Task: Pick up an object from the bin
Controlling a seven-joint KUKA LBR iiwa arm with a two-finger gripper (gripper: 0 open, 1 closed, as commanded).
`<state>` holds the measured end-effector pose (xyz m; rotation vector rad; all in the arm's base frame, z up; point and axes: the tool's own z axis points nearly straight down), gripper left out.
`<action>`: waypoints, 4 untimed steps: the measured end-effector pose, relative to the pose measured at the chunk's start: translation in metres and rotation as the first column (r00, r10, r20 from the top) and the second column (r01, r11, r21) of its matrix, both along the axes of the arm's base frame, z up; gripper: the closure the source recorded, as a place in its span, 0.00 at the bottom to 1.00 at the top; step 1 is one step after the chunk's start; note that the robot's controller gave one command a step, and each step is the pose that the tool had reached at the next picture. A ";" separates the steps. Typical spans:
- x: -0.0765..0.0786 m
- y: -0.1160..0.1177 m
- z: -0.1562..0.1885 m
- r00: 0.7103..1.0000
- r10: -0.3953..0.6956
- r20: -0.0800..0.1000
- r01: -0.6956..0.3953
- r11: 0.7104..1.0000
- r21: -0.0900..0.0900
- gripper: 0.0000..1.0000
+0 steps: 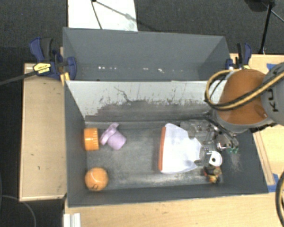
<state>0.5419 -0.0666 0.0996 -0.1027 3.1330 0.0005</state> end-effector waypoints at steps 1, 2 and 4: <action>-0.002 -0.059 -0.039 1.000 0.024 0.006 -0.024 1.000 0.002 0.00; -0.051 -0.049 0.000 0.998 -0.059 0.000 0.059 0.998 0.001 0.00; -0.050 -0.049 -0.025 0.974 0.226 0.013 -0.226 0.974 0.000 1.00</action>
Offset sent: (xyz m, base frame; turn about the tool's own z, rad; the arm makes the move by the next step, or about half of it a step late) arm -0.0548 -0.0489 0.0004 0.0600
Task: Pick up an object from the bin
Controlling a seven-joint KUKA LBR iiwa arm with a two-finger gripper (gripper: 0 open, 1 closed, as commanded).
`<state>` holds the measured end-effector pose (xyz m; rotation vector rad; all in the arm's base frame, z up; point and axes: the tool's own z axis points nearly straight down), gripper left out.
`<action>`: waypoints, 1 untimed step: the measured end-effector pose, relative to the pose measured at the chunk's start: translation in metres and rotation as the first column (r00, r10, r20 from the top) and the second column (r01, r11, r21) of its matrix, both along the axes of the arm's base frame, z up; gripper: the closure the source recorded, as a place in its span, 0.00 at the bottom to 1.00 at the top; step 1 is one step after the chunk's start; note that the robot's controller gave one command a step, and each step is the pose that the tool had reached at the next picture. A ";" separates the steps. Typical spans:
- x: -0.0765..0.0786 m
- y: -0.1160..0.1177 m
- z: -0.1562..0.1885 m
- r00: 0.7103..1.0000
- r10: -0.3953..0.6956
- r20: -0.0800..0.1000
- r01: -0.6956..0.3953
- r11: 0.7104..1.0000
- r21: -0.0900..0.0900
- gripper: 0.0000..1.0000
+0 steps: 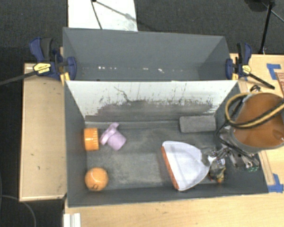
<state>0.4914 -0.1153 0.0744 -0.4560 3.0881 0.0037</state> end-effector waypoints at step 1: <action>0.000 0.000 0.000 1.000 0.000 0.000 0.000 1.000 0.000 1.00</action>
Offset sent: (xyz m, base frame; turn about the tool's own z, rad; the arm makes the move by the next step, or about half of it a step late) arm -0.0001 0.0001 0.0826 0.0000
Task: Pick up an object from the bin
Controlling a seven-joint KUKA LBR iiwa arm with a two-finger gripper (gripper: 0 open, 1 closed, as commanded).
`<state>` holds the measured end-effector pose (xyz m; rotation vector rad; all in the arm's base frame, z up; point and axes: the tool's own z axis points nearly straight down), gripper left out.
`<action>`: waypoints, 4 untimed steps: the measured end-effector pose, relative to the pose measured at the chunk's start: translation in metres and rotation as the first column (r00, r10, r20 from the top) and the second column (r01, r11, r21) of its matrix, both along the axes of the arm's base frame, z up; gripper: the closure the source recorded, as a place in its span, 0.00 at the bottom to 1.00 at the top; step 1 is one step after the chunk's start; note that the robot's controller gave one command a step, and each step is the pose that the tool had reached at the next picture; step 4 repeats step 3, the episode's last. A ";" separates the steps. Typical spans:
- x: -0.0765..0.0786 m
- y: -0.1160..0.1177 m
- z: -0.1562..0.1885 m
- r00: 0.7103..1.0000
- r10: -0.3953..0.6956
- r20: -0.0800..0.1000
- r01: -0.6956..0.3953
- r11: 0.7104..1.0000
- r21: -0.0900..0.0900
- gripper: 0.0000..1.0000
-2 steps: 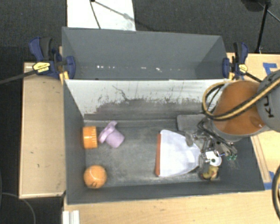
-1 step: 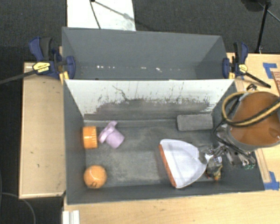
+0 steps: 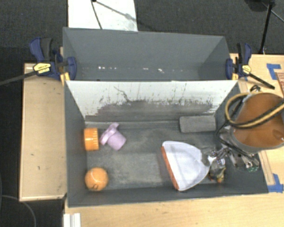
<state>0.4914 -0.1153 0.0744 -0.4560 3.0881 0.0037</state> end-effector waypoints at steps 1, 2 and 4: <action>-0.001 0.000 0.004 1.000 0.000 -0.006 0.000 1.000 0.000 1.00; -0.003 0.000 0.025 1.000 -0.001 -0.016 0.001 1.000 -0.002 1.00; -0.001 -0.001 0.039 1.000 -0.001 -0.013 0.001 1.000 -0.006 1.00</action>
Offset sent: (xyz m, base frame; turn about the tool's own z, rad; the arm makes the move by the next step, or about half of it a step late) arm 0.0001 0.0001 0.0589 0.0000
